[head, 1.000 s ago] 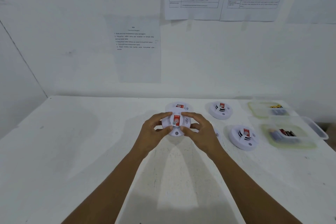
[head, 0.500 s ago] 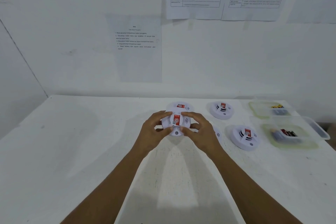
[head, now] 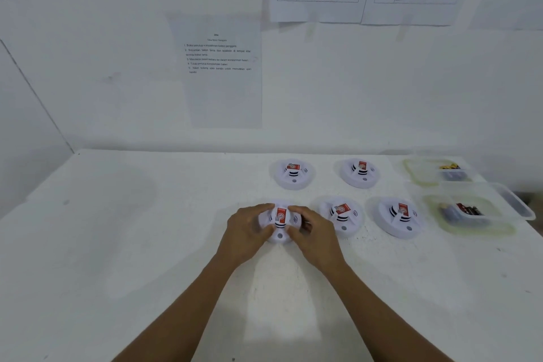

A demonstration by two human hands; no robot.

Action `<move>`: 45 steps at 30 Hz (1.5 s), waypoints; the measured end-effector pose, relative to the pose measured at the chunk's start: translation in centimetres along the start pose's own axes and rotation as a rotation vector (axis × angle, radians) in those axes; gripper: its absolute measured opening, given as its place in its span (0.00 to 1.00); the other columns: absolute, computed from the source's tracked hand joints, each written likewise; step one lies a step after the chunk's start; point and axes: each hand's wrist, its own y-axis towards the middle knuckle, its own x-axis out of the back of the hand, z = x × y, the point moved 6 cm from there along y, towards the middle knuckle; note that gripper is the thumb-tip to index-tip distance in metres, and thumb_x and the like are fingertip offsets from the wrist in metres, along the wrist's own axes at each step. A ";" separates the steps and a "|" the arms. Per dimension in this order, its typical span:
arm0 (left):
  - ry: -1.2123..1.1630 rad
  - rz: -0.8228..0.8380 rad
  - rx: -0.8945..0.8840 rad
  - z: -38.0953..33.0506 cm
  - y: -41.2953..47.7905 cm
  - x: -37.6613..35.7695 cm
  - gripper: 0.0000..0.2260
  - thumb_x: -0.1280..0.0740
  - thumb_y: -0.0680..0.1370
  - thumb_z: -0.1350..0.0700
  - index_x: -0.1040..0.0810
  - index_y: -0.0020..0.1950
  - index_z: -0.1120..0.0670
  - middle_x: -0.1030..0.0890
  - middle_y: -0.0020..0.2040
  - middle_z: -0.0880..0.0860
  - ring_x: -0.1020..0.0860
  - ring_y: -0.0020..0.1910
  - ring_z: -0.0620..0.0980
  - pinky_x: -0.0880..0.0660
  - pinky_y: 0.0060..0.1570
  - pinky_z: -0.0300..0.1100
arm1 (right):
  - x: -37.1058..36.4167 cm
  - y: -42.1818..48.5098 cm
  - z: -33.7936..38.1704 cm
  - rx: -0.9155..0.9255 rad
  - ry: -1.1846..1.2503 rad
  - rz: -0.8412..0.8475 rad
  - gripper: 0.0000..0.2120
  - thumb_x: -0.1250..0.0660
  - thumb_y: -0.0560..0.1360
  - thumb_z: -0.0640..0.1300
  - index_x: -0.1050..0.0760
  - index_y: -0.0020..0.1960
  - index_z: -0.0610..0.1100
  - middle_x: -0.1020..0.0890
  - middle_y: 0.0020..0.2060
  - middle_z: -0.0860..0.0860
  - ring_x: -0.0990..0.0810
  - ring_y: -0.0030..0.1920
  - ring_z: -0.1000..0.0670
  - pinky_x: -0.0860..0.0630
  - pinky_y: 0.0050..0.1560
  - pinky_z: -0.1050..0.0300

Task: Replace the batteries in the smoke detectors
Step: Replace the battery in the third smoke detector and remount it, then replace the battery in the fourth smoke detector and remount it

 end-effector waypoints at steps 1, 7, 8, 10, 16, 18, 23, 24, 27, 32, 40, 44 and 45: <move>0.014 -0.001 0.009 0.5 0.1 -0.1 0.15 0.32 0.73 0.43 0.26 0.59 0.39 0.22 0.57 0.40 0.26 0.51 0.25 0.34 0.54 0.20 | -0.2 0.0 -0.1 0.008 -0.018 -0.016 0.16 0.29 0.74 0.40 0.22 0.61 0.48 0.17 0.54 0.57 0.19 0.53 0.59 0.21 0.57 0.58; 0.055 -0.086 -0.052 1.4 -0.3 -0.6 0.23 0.42 0.74 0.29 0.26 0.59 0.42 0.22 0.55 0.41 0.23 0.52 0.38 0.29 0.57 0.31 | -0.8 -0.4 -0.5 0.027 -0.041 -0.109 0.16 0.33 0.75 0.51 0.21 0.59 0.45 0.17 0.53 0.54 0.19 0.53 0.55 0.22 0.58 0.56; 0.072 -0.096 -0.059 1.3 -0.4 -0.6 0.24 0.45 0.75 0.29 0.26 0.60 0.43 0.22 0.54 0.42 0.23 0.52 0.40 0.31 0.57 0.29 | -0.9 -0.5 -0.7 0.019 -0.042 -0.112 0.18 0.34 0.75 0.54 0.21 0.59 0.45 0.16 0.53 0.54 0.19 0.53 0.55 0.21 0.58 0.55; 0.091 -0.098 -0.059 1.1 -0.5 -0.7 0.25 0.45 0.75 0.29 0.26 0.61 0.45 0.22 0.56 0.43 0.24 0.53 0.41 0.35 0.57 0.25 | -1.0 -0.5 -1.2 0.003 -0.046 -0.097 0.21 0.36 0.75 0.59 0.22 0.60 0.45 0.17 0.54 0.53 0.19 0.54 0.55 0.22 0.59 0.51; 0.168 -0.017 0.083 1.5 1.0 -0.5 0.27 0.38 0.76 0.39 0.29 0.71 0.51 0.28 0.72 0.52 0.31 0.70 0.50 0.39 0.72 0.43 | -0.1 -0.5 0.1 0.050 -0.098 -0.111 0.17 0.34 0.77 0.51 0.25 0.64 0.48 0.22 0.62 0.53 0.25 0.63 0.55 0.31 0.67 0.60; 0.193 -0.017 0.055 0.7 2.7 -0.2 0.25 0.39 0.76 0.41 0.28 0.71 0.50 0.29 0.72 0.52 0.32 0.71 0.51 0.38 0.72 0.46 | 1.5 0.3 0.9 0.113 -0.110 -0.193 0.14 0.33 0.77 0.45 0.24 0.62 0.47 0.21 0.59 0.55 0.24 0.60 0.55 0.29 0.64 0.60; 0.414 0.061 -0.002 -1.0 8.9 -1.4 0.23 0.34 0.78 0.45 0.31 0.73 0.47 0.31 0.74 0.52 0.35 0.73 0.52 0.39 0.69 0.45 | 5.8 5.8 0.0 0.118 -0.390 -0.066 0.11 0.34 0.78 0.44 0.21 0.60 0.47 0.18 0.56 0.53 0.23 0.57 0.51 0.32 0.56 0.62; 0.465 0.091 -0.018 -1.3 10.0 -2.0 0.24 0.34 0.78 0.46 0.32 0.74 0.46 0.32 0.75 0.52 0.36 0.73 0.53 0.40 0.70 0.46 | 6.7 6.8 -0.7 0.082 -0.442 0.002 0.12 0.35 0.78 0.46 0.21 0.60 0.47 0.18 0.57 0.52 0.23 0.58 0.50 0.32 0.55 0.61; 0.567 0.171 -0.039 -1.5 12.3 -3.7 0.26 0.34 0.78 0.45 0.33 0.74 0.46 0.35 0.76 0.52 0.37 0.74 0.55 0.39 0.70 0.48 | 8.2 9.2 -2.9 -0.036 -0.517 0.216 0.15 0.36 0.79 0.51 0.21 0.62 0.46 0.18 0.58 0.49 0.21 0.56 0.50 0.27 0.58 0.55; 0.588 0.291 0.110 -0.2 14.3 -6.1 0.34 0.33 0.76 0.41 0.43 0.79 0.46 0.46 0.79 0.54 0.44 0.77 0.58 0.44 0.72 0.52 | 8.1 11.1 -4.2 -0.079 -0.563 0.378 0.17 0.37 0.79 0.53 0.21 0.61 0.44 0.19 0.60 0.49 0.22 0.60 0.49 0.27 0.62 0.52; 0.434 0.261 0.121 1.4 16.4 -7.0 0.36 0.35 0.66 0.34 0.33 0.72 0.46 0.32 0.72 0.51 0.35 0.71 0.56 0.39 0.69 0.48 | 8.8 12.5 -4.5 -0.082 -0.437 0.287 0.13 0.41 0.81 0.45 0.21 0.61 0.48 0.17 0.56 0.51 0.21 0.51 0.55 0.26 0.54 0.60; 0.171 0.061 0.127 -0.8 16.4 -5.5 0.22 0.28 0.72 0.44 0.30 0.62 0.47 0.23 0.57 0.47 0.23 0.54 0.49 0.28 0.55 0.42 | 8.8 13.0 -2.9 -0.029 -0.344 0.207 0.13 0.40 0.81 0.42 0.21 0.62 0.47 0.17 0.57 0.52 0.22 0.52 0.56 0.28 0.54 0.64; 0.060 0.005 0.150 -1.5 16.2 -5.0 0.18 0.29 0.74 0.46 0.30 0.60 0.47 0.22 0.54 0.48 0.22 0.49 0.48 0.27 0.49 0.40 | 8.7 13.0 -2.3 -0.014 -0.299 0.187 0.12 0.39 0.81 0.43 0.22 0.62 0.47 0.18 0.58 0.52 0.21 0.53 0.56 0.27 0.55 0.63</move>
